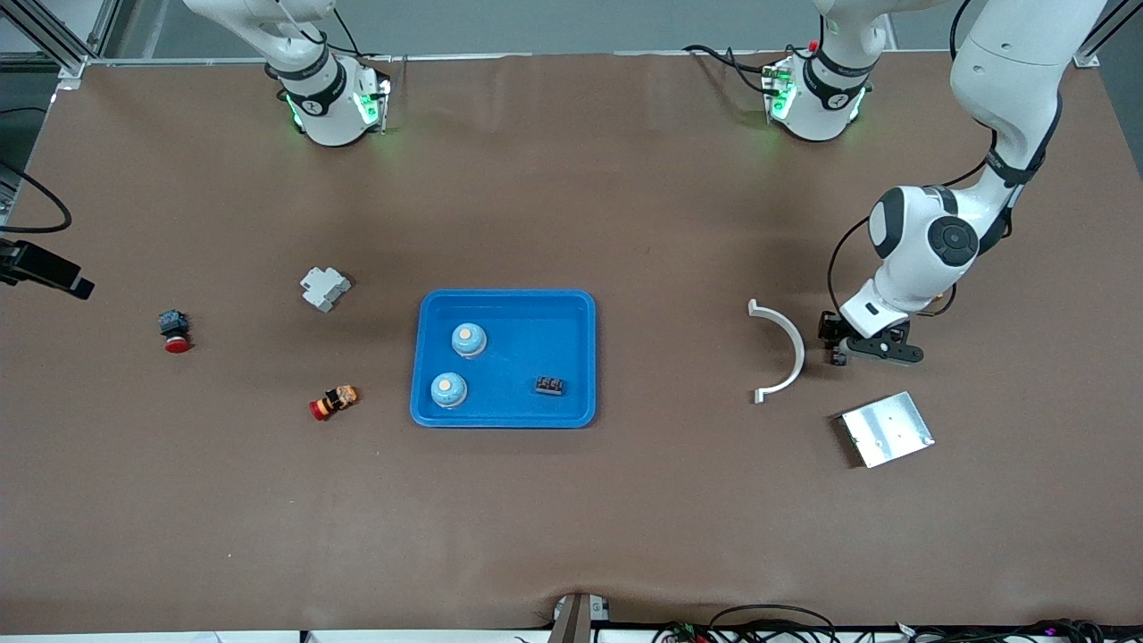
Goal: Place electrolytic capacitor and blue bell in tray
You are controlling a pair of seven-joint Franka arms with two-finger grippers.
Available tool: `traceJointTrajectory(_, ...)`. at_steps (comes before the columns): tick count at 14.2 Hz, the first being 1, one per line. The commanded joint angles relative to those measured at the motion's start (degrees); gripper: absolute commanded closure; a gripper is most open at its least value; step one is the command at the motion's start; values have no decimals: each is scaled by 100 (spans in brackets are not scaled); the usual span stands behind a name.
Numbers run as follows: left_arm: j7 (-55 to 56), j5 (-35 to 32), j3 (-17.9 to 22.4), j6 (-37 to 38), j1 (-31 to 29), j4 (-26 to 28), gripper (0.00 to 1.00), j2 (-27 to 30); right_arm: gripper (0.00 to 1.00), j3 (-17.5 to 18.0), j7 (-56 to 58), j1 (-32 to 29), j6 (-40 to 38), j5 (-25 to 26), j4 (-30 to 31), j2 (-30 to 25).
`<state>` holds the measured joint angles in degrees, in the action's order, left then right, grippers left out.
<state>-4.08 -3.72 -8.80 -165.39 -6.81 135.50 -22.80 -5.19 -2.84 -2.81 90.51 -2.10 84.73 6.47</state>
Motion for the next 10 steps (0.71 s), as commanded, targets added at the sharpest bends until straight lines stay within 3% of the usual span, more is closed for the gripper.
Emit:
traceJointTrajectory(1, 879, 20, -51, 190, -14, -58, 100, 3, 0, 168, 205, -71, -261, 140, 8, -67)
traceJointTrajectory(7, 2340, 47, -95, 1613, 13, -524, 100, 345, 0, 133, 715, -123, -217, 237, 8, -58)
traceJointTrajectory(10, 3174, 47, -340, 2053, 4, -516, 100, 714, 0, 132, 733, -246, -279, 228, 26, -58)
